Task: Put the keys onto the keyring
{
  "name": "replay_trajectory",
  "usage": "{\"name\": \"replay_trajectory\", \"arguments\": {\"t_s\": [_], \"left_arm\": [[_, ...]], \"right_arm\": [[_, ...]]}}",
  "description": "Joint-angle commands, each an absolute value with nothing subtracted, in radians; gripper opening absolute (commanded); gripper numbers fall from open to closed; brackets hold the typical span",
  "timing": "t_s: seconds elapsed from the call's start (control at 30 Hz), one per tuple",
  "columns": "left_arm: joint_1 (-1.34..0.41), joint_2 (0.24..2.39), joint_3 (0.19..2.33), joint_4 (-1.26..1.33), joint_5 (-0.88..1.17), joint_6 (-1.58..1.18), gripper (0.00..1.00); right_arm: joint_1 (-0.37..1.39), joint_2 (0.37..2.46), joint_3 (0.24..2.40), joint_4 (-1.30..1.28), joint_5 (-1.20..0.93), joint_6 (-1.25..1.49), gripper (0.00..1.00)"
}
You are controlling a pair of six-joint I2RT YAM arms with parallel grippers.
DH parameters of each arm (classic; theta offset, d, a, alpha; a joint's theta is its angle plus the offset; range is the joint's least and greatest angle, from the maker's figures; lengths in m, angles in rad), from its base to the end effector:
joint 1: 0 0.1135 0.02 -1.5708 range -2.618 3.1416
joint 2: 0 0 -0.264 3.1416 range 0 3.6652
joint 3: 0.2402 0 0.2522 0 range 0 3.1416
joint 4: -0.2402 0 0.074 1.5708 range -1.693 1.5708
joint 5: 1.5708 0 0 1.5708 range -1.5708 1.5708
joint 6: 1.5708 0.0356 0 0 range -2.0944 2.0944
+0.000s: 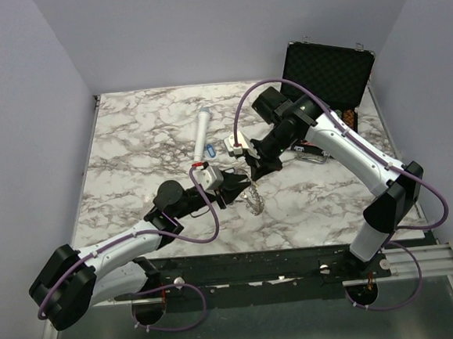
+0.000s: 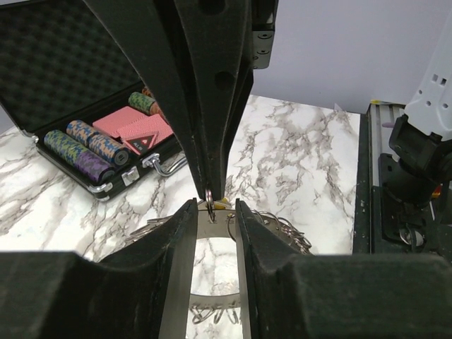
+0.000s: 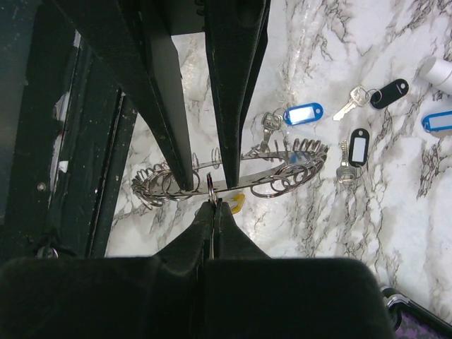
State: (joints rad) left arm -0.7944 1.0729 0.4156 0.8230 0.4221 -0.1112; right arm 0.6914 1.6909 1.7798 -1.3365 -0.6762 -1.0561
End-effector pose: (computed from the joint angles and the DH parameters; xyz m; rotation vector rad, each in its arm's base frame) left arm 0.1504 -0.1740 0.2608 0.8359 1.2499 -1.0340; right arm 0.2343 0.2229 0.3606 -2.0817 1.5493 0.8192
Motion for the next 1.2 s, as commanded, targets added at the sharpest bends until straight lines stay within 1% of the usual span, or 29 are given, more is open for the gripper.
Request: {"name": "replay_trajectory", "arguments": {"t_s": [0.0,0.13,0.23,0.27,0.5,0.63,0.73,0.87,0.93,1.0,1.07,1.1,1.13,1.17], "left_arm": [[-0.801,1.083,0.454,0.807,0.397,-0.089,0.30],[-0.804,1.089,0.465,0.785,0.396,-0.089,0.24],[-0.802,1.092,0.472,0.773,0.408,-0.092,0.13],[-0.802,1.092,0.477,0.761,0.413,-0.094,0.11],[-0.805,1.091,0.494,0.698,0.420,-0.077,0.13],[-0.804,1.089,0.506,0.657,0.413,-0.060,0.16],[-0.805,1.085,0.508,0.644,0.410,-0.052,0.16],[-0.804,1.080,0.514,0.624,0.413,-0.045,0.12],[-0.805,1.083,0.525,0.600,0.422,-0.038,0.00],[-0.802,1.085,0.535,0.574,0.426,-0.035,0.00],[-0.802,1.075,0.532,0.563,0.414,-0.044,0.00],[-0.804,1.063,0.526,0.569,0.396,-0.058,0.00],[-0.804,1.049,0.512,0.586,0.376,-0.080,0.00],[-0.804,1.028,0.496,0.610,0.358,-0.098,0.00]], "right_arm": [[0.701,1.690,1.809,-1.417,-0.715,-1.060,0.00],[0.703,1.690,1.807,-1.419,-0.716,-1.060,0.00],[0.703,1.687,1.802,-1.417,-0.718,-1.058,0.00],[0.703,1.686,1.804,-1.417,-0.718,-1.058,0.00],[0.703,1.684,1.801,-1.417,-0.718,-1.057,0.00],[0.701,1.684,1.804,-1.417,-0.718,-1.058,0.00],[0.703,1.684,1.802,-1.417,-0.718,-1.055,0.00],[0.703,1.686,1.802,-1.417,-0.718,-1.055,0.00],[0.703,1.686,1.802,-1.419,-0.718,-1.055,0.00],[0.703,1.684,1.802,-1.417,-0.716,-1.055,0.00],[0.701,1.681,1.799,-1.408,-0.718,-1.042,0.02],[0.703,1.678,1.798,-1.404,-0.719,-1.035,0.05],[0.703,1.678,1.795,-1.398,-0.726,-1.025,0.11],[0.701,1.675,1.793,-1.387,-0.729,-1.008,0.20]]}}
